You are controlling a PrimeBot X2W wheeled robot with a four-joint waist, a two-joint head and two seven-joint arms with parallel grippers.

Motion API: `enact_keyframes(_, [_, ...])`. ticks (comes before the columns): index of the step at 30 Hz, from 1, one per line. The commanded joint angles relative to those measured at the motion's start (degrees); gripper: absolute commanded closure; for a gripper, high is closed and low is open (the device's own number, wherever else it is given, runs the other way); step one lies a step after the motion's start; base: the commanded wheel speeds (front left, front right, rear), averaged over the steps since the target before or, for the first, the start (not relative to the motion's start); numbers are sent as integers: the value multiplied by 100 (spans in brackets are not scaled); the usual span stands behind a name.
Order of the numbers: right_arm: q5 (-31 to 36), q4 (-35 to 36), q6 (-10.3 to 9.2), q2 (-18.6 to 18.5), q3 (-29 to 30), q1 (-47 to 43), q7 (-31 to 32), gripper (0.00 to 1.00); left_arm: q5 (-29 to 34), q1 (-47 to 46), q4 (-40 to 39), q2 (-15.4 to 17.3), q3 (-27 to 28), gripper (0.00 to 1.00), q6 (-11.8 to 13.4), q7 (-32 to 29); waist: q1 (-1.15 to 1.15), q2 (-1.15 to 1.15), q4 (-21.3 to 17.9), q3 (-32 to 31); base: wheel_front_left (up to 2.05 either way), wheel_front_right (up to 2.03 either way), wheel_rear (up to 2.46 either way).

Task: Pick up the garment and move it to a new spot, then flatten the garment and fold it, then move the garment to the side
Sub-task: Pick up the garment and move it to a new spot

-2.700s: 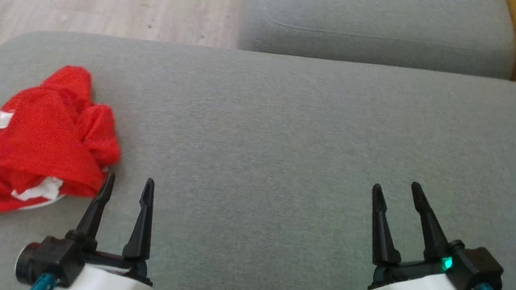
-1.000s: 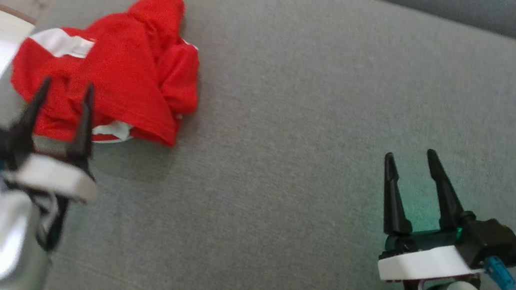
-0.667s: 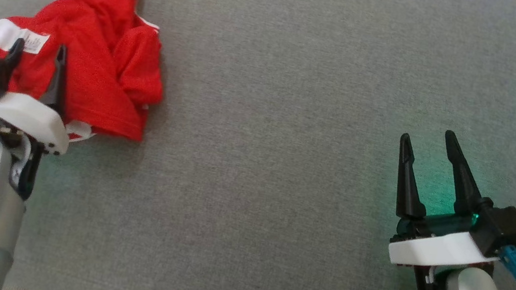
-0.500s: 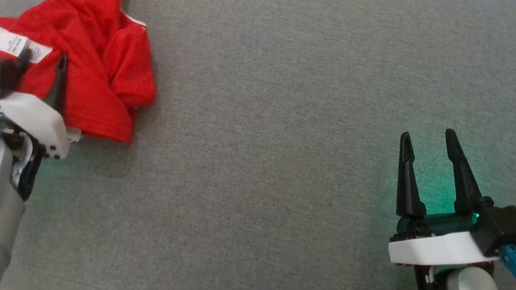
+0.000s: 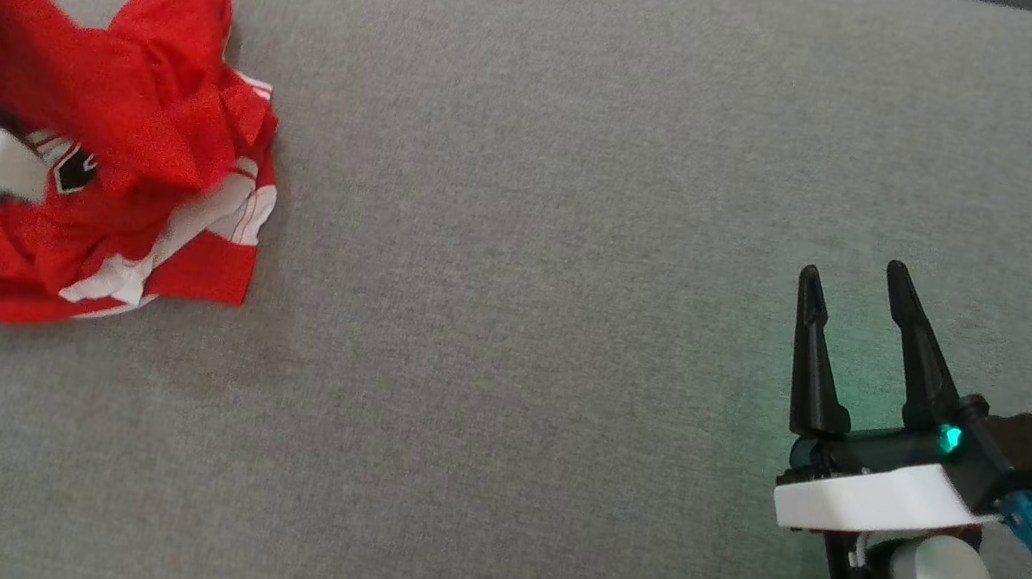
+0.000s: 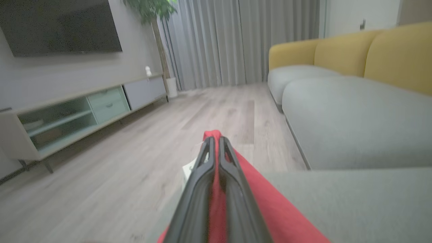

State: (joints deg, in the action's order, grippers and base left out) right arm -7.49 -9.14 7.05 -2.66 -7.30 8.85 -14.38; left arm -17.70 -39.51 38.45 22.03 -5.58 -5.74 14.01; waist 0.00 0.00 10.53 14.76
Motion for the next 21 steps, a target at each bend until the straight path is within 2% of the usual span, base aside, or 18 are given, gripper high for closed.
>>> enact_keyframes(1, [-48, 149, 44, -21, -164, 46, -62, 0, 20, -242, -385, 382, 251, 100, 66, 73, 0, 0, -72, -111, 0, 0, 0])
enact_keyframes(6, [-183, 121, 44, -21, -196, -20, -62, 0, 84, -116, -1663, 394, 486, 100, 163, 95, 0, 0, -206, -316, 0, 0, 0])
enact_keyframes(11, [-288, 107, 44, -21, -250, -89, -62, 0, 63, 81, -2521, 341, 525, 100, 152, 97, 0, 0, -383, -496, 0, 0, 0])
enact_keyframes(21, [-417, 120, 44, -21, -372, -24, -62, 0, -108, 3, -3637, -86, -44, 100, 68, -333, 0, 0, -931, -638, 0, 0, 0])
